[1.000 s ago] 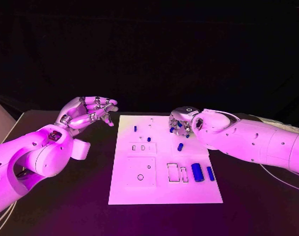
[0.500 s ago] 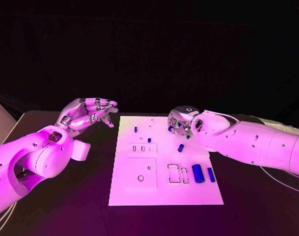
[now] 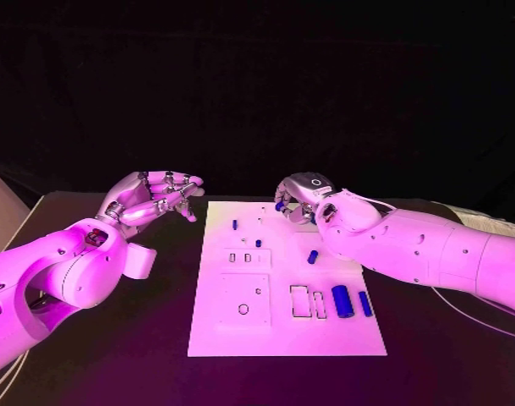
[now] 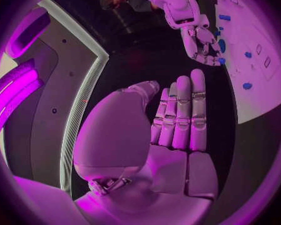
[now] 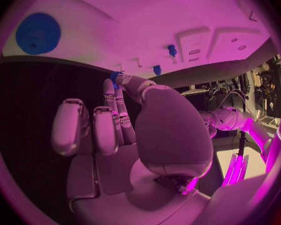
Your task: Assemble the parts on the task board
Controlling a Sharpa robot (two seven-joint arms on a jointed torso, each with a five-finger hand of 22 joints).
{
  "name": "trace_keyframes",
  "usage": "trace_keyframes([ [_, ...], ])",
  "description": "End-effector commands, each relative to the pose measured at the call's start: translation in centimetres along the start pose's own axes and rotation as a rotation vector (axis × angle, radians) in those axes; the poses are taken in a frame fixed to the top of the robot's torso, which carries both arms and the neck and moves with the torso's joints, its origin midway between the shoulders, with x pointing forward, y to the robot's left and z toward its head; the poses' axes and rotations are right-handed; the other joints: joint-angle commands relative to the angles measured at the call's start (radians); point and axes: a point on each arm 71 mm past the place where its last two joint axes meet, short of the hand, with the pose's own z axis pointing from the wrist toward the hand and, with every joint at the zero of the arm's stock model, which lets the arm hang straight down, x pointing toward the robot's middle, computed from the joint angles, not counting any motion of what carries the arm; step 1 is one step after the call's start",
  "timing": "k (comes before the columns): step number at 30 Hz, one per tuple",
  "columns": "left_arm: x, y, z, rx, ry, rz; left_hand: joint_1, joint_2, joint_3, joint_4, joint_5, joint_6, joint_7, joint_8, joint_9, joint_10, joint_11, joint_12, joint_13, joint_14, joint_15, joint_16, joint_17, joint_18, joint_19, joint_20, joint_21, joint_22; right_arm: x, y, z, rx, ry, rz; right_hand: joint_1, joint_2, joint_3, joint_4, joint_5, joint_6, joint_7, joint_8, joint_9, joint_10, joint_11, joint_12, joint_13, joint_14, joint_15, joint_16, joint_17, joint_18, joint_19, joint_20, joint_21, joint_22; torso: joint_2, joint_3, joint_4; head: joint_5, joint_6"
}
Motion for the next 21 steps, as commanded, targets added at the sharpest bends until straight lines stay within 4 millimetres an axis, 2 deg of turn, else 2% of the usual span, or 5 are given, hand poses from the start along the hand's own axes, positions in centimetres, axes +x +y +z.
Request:
trace_keyframes([
  [1, 0.3, -0.1, 0.0, 0.007, 0.020, -0.004, 0.012, 0.001, 0.006, 0.000, -0.001, -0.002, 0.003, -0.007, 0.001, -0.009, -0.002, -0.003, 0.000, -0.008, -0.001, 0.000, 0.000, 0.004, -0.008, -0.001, 0.004, 0.001, -0.4, 0.3, 0.4, -0.001, -0.076, -0.012, 0.012, 0.004, 0.007, -0.002, 0.001, -0.003, 0.008, 0.006, 0.030, 0.003, 0.004, -0.002, 0.000, 0.039, -0.004, 0.005, 0.004, -0.014, 0.001, -0.008, 0.006, 0.003, 0.002, -0.0001, 0.0000, -0.001, 0.003],
  [9, 0.4, -0.2, 0.0, 0.009, 0.025, -0.003, 0.012, 0.001, 0.006, 0.000, -0.001, -0.002, 0.003, -0.007, 0.001, -0.009, -0.002, -0.003, 0.000, -0.008, -0.001, 0.000, 0.000, 0.004, -0.008, -0.001, 0.004, 0.001, 0.1, 1.4, 1.3, -0.016, -0.066, -0.013, 0.011, 0.002, 0.008, -0.004, -0.002, -0.005, 0.008, 0.006, 0.032, 0.002, 0.005, -0.003, 0.001, 0.040, -0.004, 0.007, 0.007, -0.014, 0.002, -0.008, 0.008, 0.007, 0.004, 0.0004, 0.0007, 0.002, 0.001],
  [13, 0.5, -0.2, 0.0, 0.009, 0.027, -0.002, 0.012, 0.001, 0.006, 0.000, -0.001, -0.002, 0.003, -0.007, 0.001, -0.009, -0.002, -0.003, 0.000, -0.008, -0.001, 0.000, 0.000, 0.004, -0.008, -0.001, 0.004, 0.001, 0.4, 1.4, 1.6, -0.015, -0.045, -0.010, 0.011, 0.002, 0.008, -0.005, -0.002, -0.005, 0.008, 0.006, 0.033, 0.001, 0.005, -0.003, 0.001, 0.040, -0.003, 0.007, 0.007, -0.015, 0.002, -0.008, 0.008, 0.007, 0.004, -0.0012, 0.0034, 0.003, -0.001],
  [15, 0.5, -0.2, 0.0, 0.010, 0.028, -0.002, 0.012, 0.001, 0.006, 0.000, -0.001, -0.002, 0.003, -0.007, 0.001, -0.009, -0.002, -0.003, 0.000, -0.008, -0.001, 0.000, 0.000, 0.004, -0.008, -0.001, 0.004, 0.001, 0.5, 1.3, 1.7, -0.012, -0.036, -0.009, 0.010, 0.000, 0.009, -0.005, -0.003, -0.007, 0.009, 0.006, 0.034, -0.001, 0.006, -0.005, 0.001, 0.040, -0.003, 0.008, 0.008, -0.014, 0.002, -0.007, 0.007, 0.006, 0.004, -0.0003, 0.0019, 0.004, -0.001],
  [21, 0.6, -0.3, 0.1, 0.011, 0.031, -0.001, 0.012, 0.001, 0.006, 0.000, -0.001, -0.002, 0.003, -0.007, 0.001, -0.009, -0.002, -0.003, 0.000, -0.008, -0.001, 0.000, 0.000, 0.004, -0.008, -0.001, 0.004, 0.001, 0.8, 1.4, 2.0, -0.018, -0.014, -0.003, 0.008, -0.002, 0.009, -0.005, -0.003, -0.009, 0.010, 0.006, 0.035, -0.002, 0.007, -0.006, 0.001, 0.040, -0.002, 0.008, 0.007, -0.014, 0.002, -0.007, 0.007, 0.006, 0.005, -0.0046, 0.0068, 0.003, -0.005],
])
